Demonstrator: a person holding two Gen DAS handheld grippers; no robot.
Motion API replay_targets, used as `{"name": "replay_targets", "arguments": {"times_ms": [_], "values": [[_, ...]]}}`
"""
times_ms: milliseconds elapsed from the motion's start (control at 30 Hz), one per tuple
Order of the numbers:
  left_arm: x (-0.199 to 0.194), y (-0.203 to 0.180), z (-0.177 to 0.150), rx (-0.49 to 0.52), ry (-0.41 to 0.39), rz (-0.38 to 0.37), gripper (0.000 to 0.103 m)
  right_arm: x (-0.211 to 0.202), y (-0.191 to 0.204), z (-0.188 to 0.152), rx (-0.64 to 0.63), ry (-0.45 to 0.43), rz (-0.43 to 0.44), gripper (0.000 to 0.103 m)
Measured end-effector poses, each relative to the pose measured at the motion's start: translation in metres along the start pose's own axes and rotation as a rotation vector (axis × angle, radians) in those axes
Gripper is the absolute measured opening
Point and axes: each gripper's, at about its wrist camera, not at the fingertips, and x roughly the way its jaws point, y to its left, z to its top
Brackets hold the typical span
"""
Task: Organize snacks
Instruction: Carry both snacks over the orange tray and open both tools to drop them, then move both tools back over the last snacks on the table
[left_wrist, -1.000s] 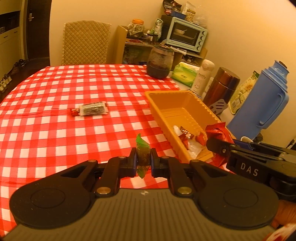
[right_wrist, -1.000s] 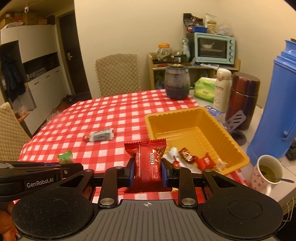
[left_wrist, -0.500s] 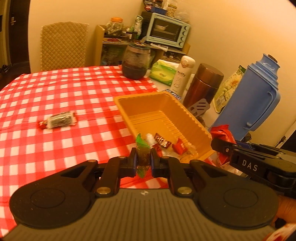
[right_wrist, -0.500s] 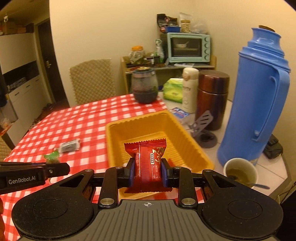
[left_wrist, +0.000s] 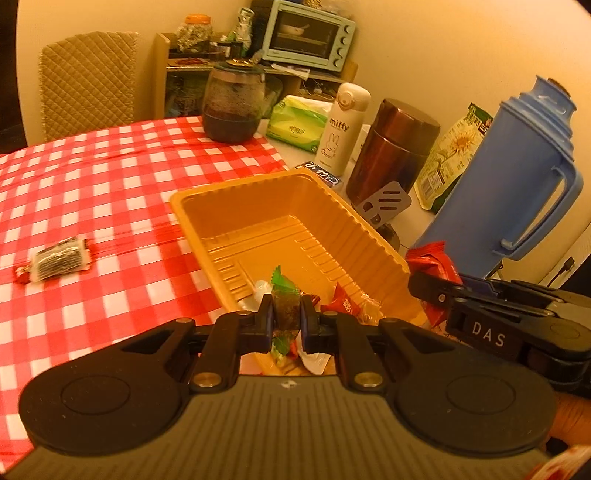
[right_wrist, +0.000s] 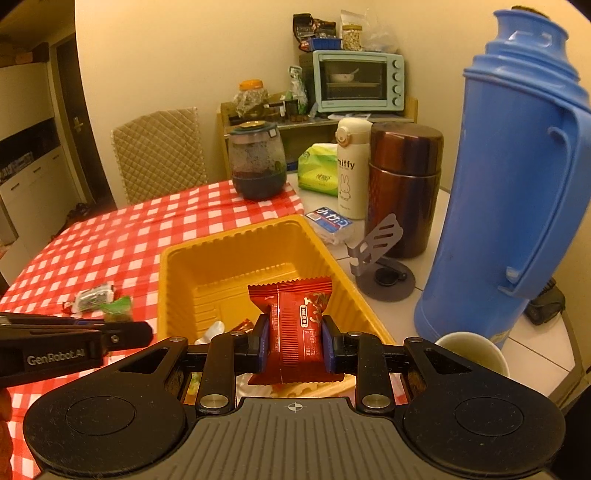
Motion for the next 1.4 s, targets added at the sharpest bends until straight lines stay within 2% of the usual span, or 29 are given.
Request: {"name": "replay_targets", "arguments": {"times_ms": [300, 367, 667, 867, 967, 1000, 1033, 1100, 1400], "values": [[0.033, -0.006, 0.011, 0.022, 0.03, -0.035, 0.013, 0.019, -0.009, 0.004, 0.004, 0.012, -0.01, 0.029], [0.036, -0.005, 0.012, 0.031, 0.029, -0.023, 0.031, 0.021, -0.011, 0.004, 0.005, 0.015, -0.012, 0.029], [0.023, 0.027, 0.005, -0.026, 0.014, 0.029, 0.033, 0.023, -0.01, 0.003, 0.014, 0.022, 0.004, 0.029], [0.007, 0.045, -0.003, -0.073, 0.001, 0.056, 0.035, 0.026, -0.002, 0.005, 0.027, 0.027, 0.052, 0.029], [0.0, 0.049, -0.006, -0.078, -0.006, 0.068, 0.037, 0.028, -0.001, 0.007, 0.052, 0.032, 0.11, 0.029], [-0.003, 0.05, -0.007, -0.082, -0.009, 0.072, 0.037, 0.028, -0.001, 0.008, 0.065, 0.034, 0.124, 0.031], [-0.005, 0.051, -0.008, -0.088, -0.012, 0.074, 0.038, 0.027, -0.003, 0.008, 0.082, 0.03, 0.129, 0.042], [-0.01, 0.054, -0.01, -0.094, -0.02, 0.082, 0.04, 0.024, -0.005, 0.01, 0.105, 0.019, 0.127, 0.057], [-0.041, 0.065, -0.025, -0.112, -0.042, 0.114, 0.047, -0.005, -0.001, 0.003, 0.097, 0.028, 0.074, 0.057]]}}
